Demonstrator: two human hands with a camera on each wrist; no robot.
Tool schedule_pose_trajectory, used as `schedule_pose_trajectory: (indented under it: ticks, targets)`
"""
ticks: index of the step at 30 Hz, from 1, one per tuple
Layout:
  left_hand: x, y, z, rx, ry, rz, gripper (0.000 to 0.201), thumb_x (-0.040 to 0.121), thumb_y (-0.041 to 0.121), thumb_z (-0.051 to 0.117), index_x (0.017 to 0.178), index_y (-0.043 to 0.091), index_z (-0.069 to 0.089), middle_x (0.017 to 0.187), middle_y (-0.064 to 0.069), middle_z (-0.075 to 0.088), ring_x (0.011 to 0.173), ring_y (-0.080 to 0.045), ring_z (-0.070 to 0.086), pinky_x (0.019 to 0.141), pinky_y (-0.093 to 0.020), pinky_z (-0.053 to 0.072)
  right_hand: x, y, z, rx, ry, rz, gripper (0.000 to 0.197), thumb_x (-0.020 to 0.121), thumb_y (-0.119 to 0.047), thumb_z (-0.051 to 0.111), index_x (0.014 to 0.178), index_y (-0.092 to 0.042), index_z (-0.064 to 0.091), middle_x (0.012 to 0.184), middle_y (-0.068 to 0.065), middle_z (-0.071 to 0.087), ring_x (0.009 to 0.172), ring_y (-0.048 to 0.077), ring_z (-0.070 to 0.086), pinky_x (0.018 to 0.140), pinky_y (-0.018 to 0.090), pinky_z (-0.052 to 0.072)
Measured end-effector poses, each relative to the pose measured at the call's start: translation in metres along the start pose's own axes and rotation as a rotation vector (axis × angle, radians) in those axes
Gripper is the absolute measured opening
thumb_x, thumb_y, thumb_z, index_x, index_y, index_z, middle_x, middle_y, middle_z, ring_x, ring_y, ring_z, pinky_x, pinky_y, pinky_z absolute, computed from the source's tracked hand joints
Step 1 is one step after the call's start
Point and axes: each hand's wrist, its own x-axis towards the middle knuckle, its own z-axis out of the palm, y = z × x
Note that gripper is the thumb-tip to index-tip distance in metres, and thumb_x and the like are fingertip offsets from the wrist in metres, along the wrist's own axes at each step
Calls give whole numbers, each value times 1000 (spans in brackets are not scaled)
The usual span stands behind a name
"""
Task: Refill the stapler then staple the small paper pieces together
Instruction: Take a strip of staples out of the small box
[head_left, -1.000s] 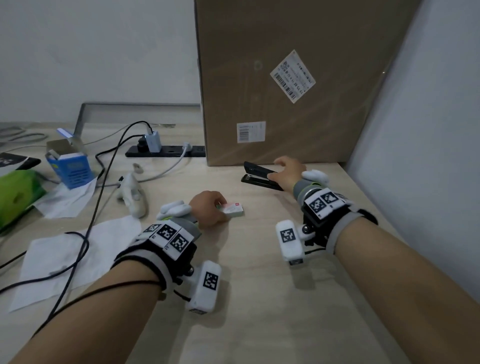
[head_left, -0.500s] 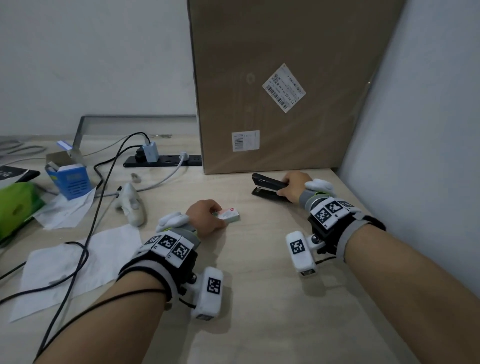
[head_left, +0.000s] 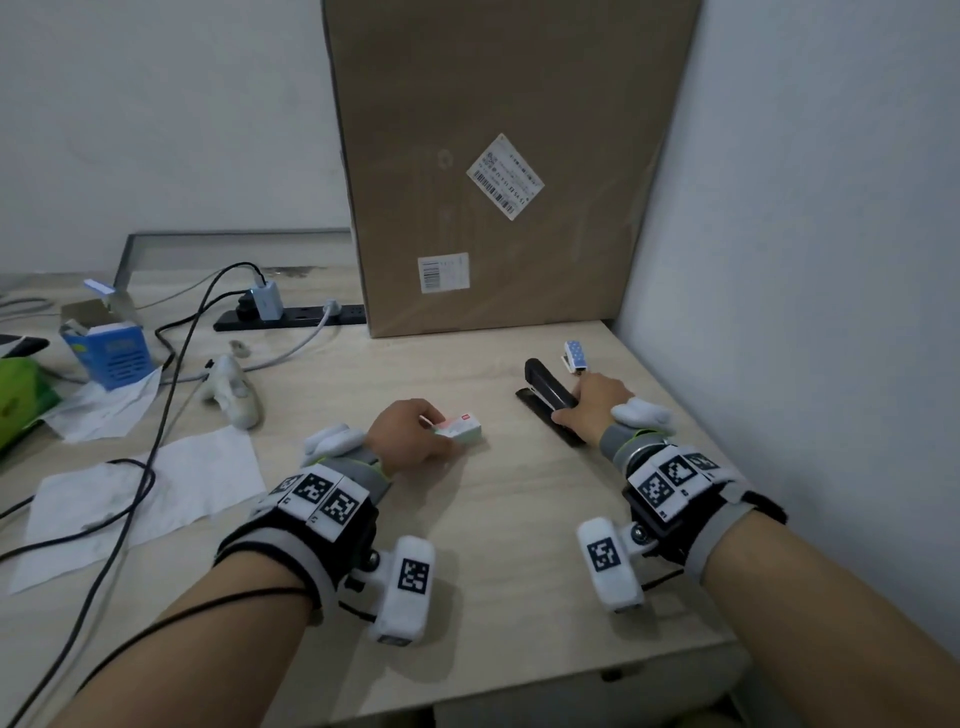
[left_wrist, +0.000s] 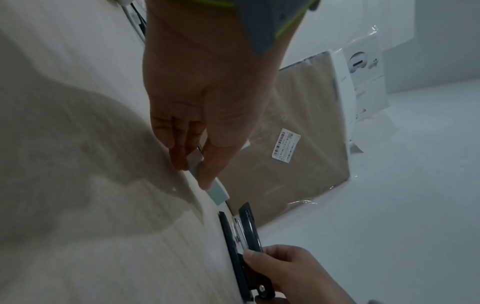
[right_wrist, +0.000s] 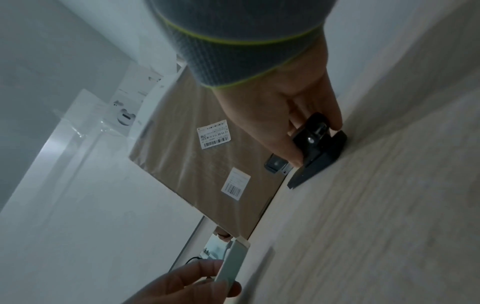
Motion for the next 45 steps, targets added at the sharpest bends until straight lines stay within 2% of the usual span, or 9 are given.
schedule_pose_trajectory:
  ticks: [5, 10, 15, 20, 27, 30, 36, 41, 45]
  targets:
    - [-9, 0, 2, -71, -34, 18, 30, 71, 16, 76, 99, 9, 67, 92, -7, 64, 73, -20, 56, 62, -28, 47, -9, -9, -6, -79, -86, -21, 51, 74, -44, 73, 106, -6, 62, 92, 9, 64, 81, 27, 59, 67, 29, 44]
    - [-6, -6, -2, -180, 8, 30, 33, 69, 12, 78, 101, 9, 69, 94, -9, 66, 71, -20, 56, 66, -30, 48, -24, -29, -1, 207, 201, -249, 39, 82, -30, 66, 115, -11, 59, 121, 11, 57, 107, 30, 55, 86, 34, 45]
    - [-3, -8, -3, -432, 22, 54, 32, 73, 6, 75, 104, 7, 68, 94, -8, 65, 64, -17, 55, 56, -23, 47, -29, -59, 23, 614, -28, -272, 19, 84, -28, 63, 99, -16, 66, 99, 2, 67, 92, 19, 66, 83, 35, 53]
    - [2, -19, -2, -515, 26, 64, 32, 76, 7, 73, 108, 6, 65, 92, -11, 65, 63, -19, 57, 49, -20, 50, -26, -65, 43, 1016, -304, -112, 12, 91, -16, 58, 92, -7, 66, 84, 10, 68, 70, 20, 68, 57, 28, 53]
    - [9, -22, 11, -791, 128, -30, 39, 74, 11, 76, 106, 0, 57, 93, -23, 72, 78, -30, 66, 79, -47, 55, -20, -59, 50, 1233, -315, -52, 5, 89, -12, 63, 93, -11, 64, 81, 4, 67, 63, 10, 67, 62, 20, 57]
    - [11, -20, 14, -832, 188, -48, 31, 77, 12, 74, 100, 2, 57, 91, -27, 72, 75, -31, 66, 72, -40, 53, -20, -58, 53, 1264, -320, -64, 5, 88, -10, 63, 92, -12, 62, 87, 8, 69, 69, 14, 69, 59, 19, 58]
    - [12, -22, 17, -878, 202, -90, 11, 77, 11, 73, 83, 5, 66, 85, -24, 72, 86, -32, 67, 91, -46, 51, -22, -53, 56, 1271, -351, -138, 19, 86, -7, 64, 104, -10, 60, 93, 10, 69, 77, 16, 68, 67, 21, 57]
    - [11, -22, 17, -981, 148, -151, 5, 82, 5, 67, 82, 0, 68, 72, -13, 73, 63, -14, 68, 73, -24, 57, -25, -53, 58, 1209, -329, -220, 25, 80, 2, 68, 97, -16, 62, 89, 5, 69, 76, 16, 64, 70, 24, 56]
    - [10, -19, 15, -1020, 119, -186, 11, 84, 5, 63, 75, -1, 67, 69, -13, 72, 62, -14, 68, 76, -23, 56, -26, -53, 57, 1162, -236, -248, 27, 78, 1, 68, 102, -12, 66, 96, 11, 71, 77, 18, 64, 69, 25, 56]
